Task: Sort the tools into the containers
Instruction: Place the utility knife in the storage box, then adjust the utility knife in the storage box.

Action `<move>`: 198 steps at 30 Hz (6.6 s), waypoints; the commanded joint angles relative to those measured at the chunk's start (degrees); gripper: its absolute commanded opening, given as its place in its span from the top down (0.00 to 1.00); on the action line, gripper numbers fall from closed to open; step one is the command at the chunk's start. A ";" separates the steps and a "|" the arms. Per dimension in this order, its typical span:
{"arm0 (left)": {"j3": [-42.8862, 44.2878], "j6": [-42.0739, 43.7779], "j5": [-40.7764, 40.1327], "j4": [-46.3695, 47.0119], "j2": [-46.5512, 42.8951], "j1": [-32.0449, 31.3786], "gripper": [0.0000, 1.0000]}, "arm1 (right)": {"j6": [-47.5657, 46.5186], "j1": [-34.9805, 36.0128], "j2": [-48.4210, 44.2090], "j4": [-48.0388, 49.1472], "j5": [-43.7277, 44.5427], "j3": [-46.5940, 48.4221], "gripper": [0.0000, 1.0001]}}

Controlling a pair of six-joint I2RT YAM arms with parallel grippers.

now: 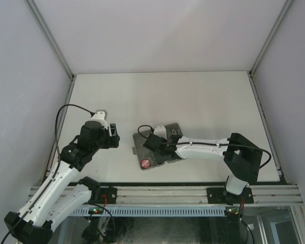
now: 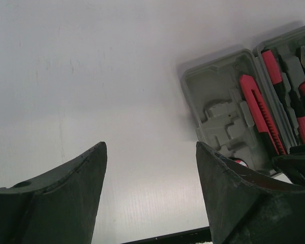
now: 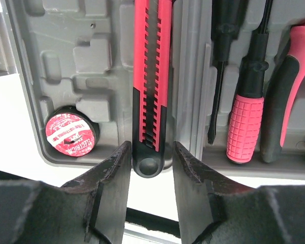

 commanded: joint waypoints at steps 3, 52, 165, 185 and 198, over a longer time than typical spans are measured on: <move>2.44 -0.10 0.14 1.52 0.04 0.34 0.25 | -0.46 -0.46 -1.41 0.73 -1.17 2.19 0.66; 2.54 -0.02 0.05 1.26 0.61 0.31 0.25 | -2.80 -1.32 -2.33 0.88 -0.25 3.00 0.61; -31.03 -24.29 23.88 49.58 12.96 0.30 0.80 | -12.51 -10.18 -4.23 17.29 -11.61 -2.08 0.96; -31.48 -23.67 24.83 50.96 13.26 0.25 1.00 | -14.51 -11.26 2.64 11.89 -11.48 4.80 0.96; -31.96 -23.93 24.74 51.30 13.88 0.25 1.00 | -14.78 -11.43 4.91 11.20 -11.82 5.21 0.96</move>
